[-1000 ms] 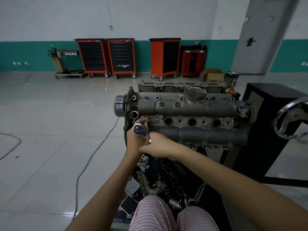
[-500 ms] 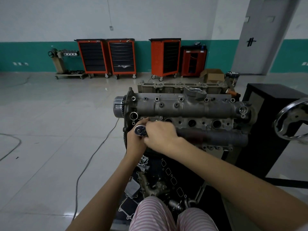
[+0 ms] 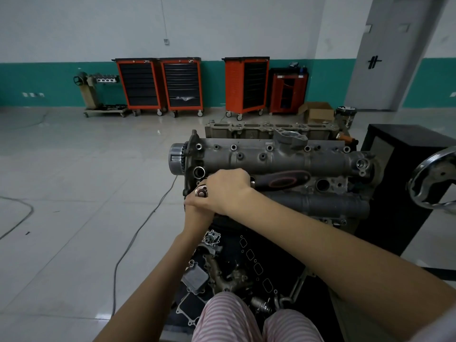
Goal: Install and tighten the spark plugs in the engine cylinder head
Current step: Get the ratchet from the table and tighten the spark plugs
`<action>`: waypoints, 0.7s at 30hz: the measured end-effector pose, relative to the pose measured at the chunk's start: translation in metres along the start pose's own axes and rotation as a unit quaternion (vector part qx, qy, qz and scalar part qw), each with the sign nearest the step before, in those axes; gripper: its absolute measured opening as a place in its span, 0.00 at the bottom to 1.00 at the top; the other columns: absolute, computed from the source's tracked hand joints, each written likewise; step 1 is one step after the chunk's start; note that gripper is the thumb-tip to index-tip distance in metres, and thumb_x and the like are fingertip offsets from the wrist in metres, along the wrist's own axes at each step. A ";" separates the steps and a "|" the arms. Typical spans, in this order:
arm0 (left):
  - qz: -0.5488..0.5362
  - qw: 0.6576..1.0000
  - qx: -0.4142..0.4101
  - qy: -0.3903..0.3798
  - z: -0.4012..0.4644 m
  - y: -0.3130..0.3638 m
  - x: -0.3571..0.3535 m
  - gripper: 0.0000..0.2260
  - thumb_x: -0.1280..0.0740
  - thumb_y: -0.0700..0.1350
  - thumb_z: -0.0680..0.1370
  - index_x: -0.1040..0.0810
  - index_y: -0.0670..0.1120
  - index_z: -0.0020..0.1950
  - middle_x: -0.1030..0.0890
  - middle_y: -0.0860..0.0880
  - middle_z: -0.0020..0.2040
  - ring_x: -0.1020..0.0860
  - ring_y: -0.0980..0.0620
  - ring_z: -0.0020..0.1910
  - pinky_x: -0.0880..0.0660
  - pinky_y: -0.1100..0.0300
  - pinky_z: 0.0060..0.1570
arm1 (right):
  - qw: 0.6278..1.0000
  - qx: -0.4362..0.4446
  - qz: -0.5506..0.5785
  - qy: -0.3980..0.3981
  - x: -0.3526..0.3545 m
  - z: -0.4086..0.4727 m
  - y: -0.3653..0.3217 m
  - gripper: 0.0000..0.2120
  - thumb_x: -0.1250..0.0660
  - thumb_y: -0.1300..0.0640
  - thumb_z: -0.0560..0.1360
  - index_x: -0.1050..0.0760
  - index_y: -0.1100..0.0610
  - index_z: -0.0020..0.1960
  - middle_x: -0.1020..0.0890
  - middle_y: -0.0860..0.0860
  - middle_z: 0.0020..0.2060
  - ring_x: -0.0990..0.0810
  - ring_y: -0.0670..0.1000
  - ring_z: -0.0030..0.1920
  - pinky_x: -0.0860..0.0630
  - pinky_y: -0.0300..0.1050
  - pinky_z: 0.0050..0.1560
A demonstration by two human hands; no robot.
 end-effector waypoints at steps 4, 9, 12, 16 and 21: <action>-0.075 0.997 -0.010 -0.005 0.000 0.002 -0.005 0.06 0.38 0.38 0.76 0.24 0.40 0.50 0.21 0.49 0.42 0.21 0.46 0.45 0.27 0.63 0.42 | 0.988 -0.053 0.125 0.069 -0.004 -0.015 0.010 0.32 0.54 0.31 0.74 0.25 0.57 0.47 0.20 0.55 0.46 0.22 0.55 0.47 0.35 0.46 0.40; -0.136 0.990 -0.016 -0.036 -0.003 0.008 -0.008 0.20 0.42 0.56 0.72 0.25 0.44 0.56 0.22 0.47 0.54 0.24 0.48 0.59 0.29 0.59 0.57 | 0.849 -0.129 0.511 -0.048 -0.072 -0.020 0.004 0.32 0.53 0.32 0.74 0.29 0.58 0.58 0.21 0.53 0.44 0.23 0.52 0.45 0.30 0.47 0.49; -0.129 0.991 -0.022 -0.032 -0.005 0.008 -0.006 0.20 0.44 0.57 0.71 0.25 0.46 0.55 0.22 0.48 0.56 0.25 0.51 0.59 0.31 0.57 0.61 | 0.747 -0.150 0.646 -0.052 -0.098 -0.022 -0.005 0.20 0.49 0.31 0.72 0.37 0.47 0.38 0.33 0.45 0.31 0.36 0.43 0.31 0.38 0.39 0.34; -0.147 0.989 0.019 -0.029 -0.005 -0.001 -0.009 0.09 0.42 0.38 0.79 0.24 0.44 0.53 0.22 0.48 0.53 0.24 0.44 0.59 0.29 0.58 0.60 | 0.790 -0.129 0.598 -0.036 -0.087 -0.019 0.000 0.27 0.49 0.33 0.73 0.25 0.54 0.45 0.22 0.52 0.37 0.23 0.51 0.39 0.30 0.42 0.40; -0.118 0.992 -0.019 -0.024 -0.002 0.008 -0.008 0.09 0.37 0.30 0.74 0.24 0.35 0.54 0.20 0.44 0.48 0.21 0.57 0.48 0.26 0.62 0.50 | 0.991 -0.028 0.127 0.032 -0.019 -0.010 0.019 0.33 0.53 0.29 0.71 0.27 0.57 0.40 0.26 0.51 0.33 0.24 0.54 0.40 0.36 0.42 0.34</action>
Point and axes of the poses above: each hand's wrist, its own z-axis towards the middle knuckle, its own x-axis out of the back of the hand, y = z × x, the point moved 10 cm from there along z, towards the middle knuckle
